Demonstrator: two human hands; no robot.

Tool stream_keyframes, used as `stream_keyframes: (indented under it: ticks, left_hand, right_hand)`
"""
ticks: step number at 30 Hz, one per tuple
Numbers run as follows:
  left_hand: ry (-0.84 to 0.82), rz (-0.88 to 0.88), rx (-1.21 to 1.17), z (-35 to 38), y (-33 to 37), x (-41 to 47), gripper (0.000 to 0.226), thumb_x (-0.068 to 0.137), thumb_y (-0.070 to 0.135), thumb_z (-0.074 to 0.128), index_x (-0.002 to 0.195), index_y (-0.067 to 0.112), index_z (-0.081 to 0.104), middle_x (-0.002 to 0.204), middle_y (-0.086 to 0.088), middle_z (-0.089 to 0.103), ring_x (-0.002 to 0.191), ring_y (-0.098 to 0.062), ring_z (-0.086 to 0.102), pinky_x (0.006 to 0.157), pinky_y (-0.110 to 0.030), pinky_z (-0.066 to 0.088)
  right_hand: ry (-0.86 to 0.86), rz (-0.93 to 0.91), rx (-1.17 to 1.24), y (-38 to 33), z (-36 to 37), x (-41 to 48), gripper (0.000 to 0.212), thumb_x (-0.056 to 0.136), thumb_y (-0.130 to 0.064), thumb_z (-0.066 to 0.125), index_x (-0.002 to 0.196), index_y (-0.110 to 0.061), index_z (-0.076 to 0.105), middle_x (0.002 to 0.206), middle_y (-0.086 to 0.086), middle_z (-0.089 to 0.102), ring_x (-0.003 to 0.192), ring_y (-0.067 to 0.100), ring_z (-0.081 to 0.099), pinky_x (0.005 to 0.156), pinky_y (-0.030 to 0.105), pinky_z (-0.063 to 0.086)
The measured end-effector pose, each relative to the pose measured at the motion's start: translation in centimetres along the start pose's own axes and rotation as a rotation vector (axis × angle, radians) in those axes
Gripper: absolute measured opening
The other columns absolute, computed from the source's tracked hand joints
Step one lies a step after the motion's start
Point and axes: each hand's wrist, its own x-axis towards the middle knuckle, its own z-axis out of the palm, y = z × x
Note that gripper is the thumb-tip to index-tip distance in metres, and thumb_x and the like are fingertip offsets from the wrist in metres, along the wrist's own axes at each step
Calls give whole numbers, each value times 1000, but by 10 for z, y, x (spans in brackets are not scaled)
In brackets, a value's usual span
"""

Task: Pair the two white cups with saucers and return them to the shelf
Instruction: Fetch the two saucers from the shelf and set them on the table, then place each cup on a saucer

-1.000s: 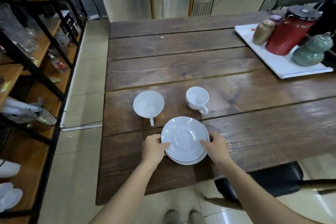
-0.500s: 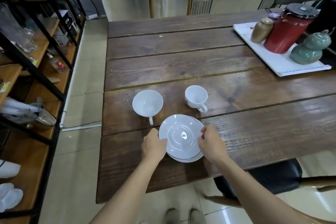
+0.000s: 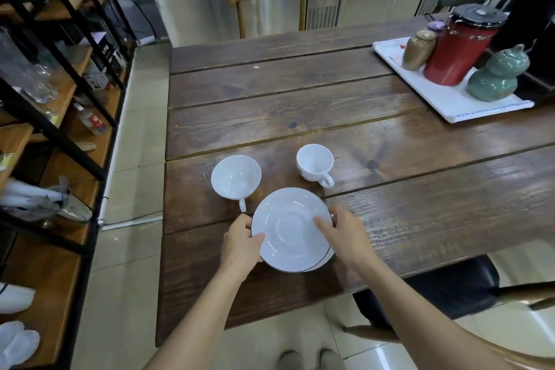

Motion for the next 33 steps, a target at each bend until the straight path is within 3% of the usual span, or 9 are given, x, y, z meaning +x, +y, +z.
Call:
stream_keyframes:
  ticks: [4,7,10,15,18,23,28,33]
  left_hand:
    - [-4,74,-48,-1,14,-5,8,88,8,56,91,14,52,94,-18,65,72,-27,64,62,-37,57]
    - [-32,134,-103,4,34,-8,12,88,9,61,90,18,53,94,-12,66,80,-25,67,64,-34,60]
    - [-96,170,-174,21,58,-12,12,86,9,65,94,14,58,92,-12,69,78,-24,69,66,-35,61]
    - [-188,178,-209,70,96,-10,15,88,11,63,101,16,58,89,-2,68,78,-17,68,65,-26,59]
    - [-233,92,-240,103,111,-5,18,89,8,61,103,17,54,98,-5,64,90,-23,66,65,-26,58]
    - [-199,-95,-255,143,119,13,21,89,3,58,108,12,55,117,-11,61,103,-29,63,67,-31,59]
    - [-167,-198,-277,162,121,23,33,90,5,59,122,10,55,124,-10,57,105,-29,61,64,-29,57]
    - [-135,-236,-247,167,115,27,38,90,8,59,127,7,53,129,-11,57,102,-28,64,63,-26,56]
  right_hand:
    - [7,-54,169,1,-7,1,18,92,-23,51,97,-7,55,91,5,60,86,24,56,67,32,44]
    - [88,-80,276,8,-24,3,9,92,-20,54,94,-12,55,86,-1,60,81,18,54,59,23,41]
    - [208,-27,361,19,-47,8,10,90,-20,59,95,-13,53,84,-4,59,80,18,55,59,25,41]
    - [273,61,389,45,-90,30,16,89,-19,59,101,-9,56,93,6,62,84,22,56,65,30,42]
    - [250,89,315,63,-112,47,19,91,-15,54,107,-4,56,98,8,60,85,23,53,60,27,41]
    - [150,112,182,89,-130,72,22,91,-17,52,109,-5,56,99,7,60,89,25,55,72,36,47]
    - [49,108,88,103,-136,98,23,90,-17,52,107,-3,58,97,7,61,88,24,54,64,31,38]
    - [-56,67,-10,118,-139,106,8,86,-12,55,86,-13,62,89,11,69,88,31,62,68,34,44]
